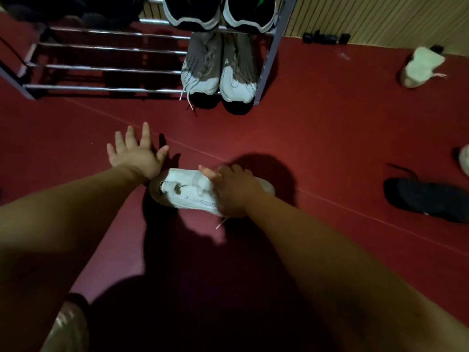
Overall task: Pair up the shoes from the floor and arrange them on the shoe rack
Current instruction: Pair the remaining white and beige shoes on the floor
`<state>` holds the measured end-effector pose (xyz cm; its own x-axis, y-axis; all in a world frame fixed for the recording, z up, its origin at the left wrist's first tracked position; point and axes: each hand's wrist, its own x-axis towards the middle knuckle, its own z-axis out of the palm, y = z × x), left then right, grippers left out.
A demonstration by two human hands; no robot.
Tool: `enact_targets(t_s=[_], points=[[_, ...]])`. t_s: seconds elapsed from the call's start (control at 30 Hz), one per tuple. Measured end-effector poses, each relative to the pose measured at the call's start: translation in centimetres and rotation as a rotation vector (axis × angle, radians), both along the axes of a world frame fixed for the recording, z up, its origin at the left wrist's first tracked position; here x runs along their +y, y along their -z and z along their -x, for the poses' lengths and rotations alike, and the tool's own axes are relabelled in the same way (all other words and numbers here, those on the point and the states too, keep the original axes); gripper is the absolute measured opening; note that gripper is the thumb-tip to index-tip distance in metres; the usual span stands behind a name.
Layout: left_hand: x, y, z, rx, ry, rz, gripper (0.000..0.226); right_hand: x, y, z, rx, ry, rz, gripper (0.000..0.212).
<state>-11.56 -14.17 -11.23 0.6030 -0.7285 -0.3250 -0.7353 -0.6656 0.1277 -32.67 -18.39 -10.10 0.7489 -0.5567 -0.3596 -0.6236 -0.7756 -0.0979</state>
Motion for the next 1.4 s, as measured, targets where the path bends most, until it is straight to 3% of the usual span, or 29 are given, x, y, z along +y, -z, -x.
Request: enact_targets(t_s=[0.13, 0.33, 0.53, 0.8, 0.97, 1.17, 1.4], points=[[-1.8, -0.7, 3.0, 0.046, 0.078, 0.016, 0.072, 0.5, 0.6, 1.7, 0.016, 0.269, -0.043, 0.074], [-4.7, -2.2, 7.4, 0.075, 0.199, -0.009, 0.073, -0.6, -1.1, 6.9, -0.001, 0.393, -0.041, 0.072], [-7.9, -3.3, 15.5, 0.087, 0.406, -0.046, 0.074, -1.3, -3.9, 16.2, -0.033, 0.962, -0.049, 0.077], [-9.7, -6.7, 28.5, 0.034, 0.749, 0.016, 0.074, -1.2, -6.6, 27.7, -0.016, 1.346, 0.03, 0.077], [-11.5, -9.0, 33.1, -0.011, 0.846, -0.021, 0.074, -3.6, -6.7, 31.6, -0.055, 1.424, -0.028, 0.08], [-15.1, -13.0, 36.6, -0.106, 0.865, -0.06, 0.074, -9.0, -7.4, 33.4, -0.151, 1.35, -0.046, 0.081], [-19.8, -19.7, 40.0, -0.195, 0.817, -0.148, 0.075, -14.2, -15.4, 34.5, -0.208, 1.228, -0.069, 0.081]])
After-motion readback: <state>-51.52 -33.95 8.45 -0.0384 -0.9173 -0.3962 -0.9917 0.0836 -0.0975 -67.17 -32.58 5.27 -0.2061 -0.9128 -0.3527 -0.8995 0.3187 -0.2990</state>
